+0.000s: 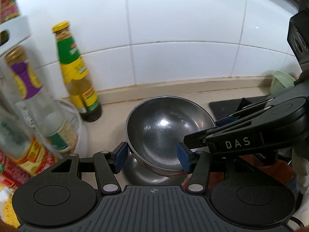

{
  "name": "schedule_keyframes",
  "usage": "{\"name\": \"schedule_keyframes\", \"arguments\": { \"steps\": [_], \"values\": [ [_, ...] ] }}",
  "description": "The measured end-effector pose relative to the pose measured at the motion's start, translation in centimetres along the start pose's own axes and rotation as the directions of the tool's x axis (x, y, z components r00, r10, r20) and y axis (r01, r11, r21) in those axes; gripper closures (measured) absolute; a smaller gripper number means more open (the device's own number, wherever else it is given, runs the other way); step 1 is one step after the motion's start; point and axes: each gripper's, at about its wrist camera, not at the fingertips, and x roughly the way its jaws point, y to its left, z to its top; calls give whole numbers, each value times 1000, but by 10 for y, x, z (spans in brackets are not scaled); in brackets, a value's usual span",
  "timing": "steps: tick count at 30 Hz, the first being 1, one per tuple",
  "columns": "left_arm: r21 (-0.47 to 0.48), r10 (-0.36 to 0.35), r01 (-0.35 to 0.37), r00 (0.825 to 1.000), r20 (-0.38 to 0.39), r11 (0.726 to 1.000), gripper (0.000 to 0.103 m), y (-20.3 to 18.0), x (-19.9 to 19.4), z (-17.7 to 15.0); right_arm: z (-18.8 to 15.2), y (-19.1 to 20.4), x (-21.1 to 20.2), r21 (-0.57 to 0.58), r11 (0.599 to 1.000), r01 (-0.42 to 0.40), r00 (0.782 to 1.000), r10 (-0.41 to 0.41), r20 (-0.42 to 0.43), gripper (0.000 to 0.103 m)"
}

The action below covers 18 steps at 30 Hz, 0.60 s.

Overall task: Organize plates and bowls
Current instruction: 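Lower the steel bowl into the bowl stack with both grippers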

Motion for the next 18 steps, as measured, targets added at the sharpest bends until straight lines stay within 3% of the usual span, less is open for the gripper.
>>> {"name": "schedule_keyframes", "arguments": {
  "steps": [18],
  "values": [
    [-12, -26, 25, 997, -68, 1000, 41, 23, 15, -16, -6, 25, 31, 31, 999, 35, 997, -33, -67, 71]
  ]
}}
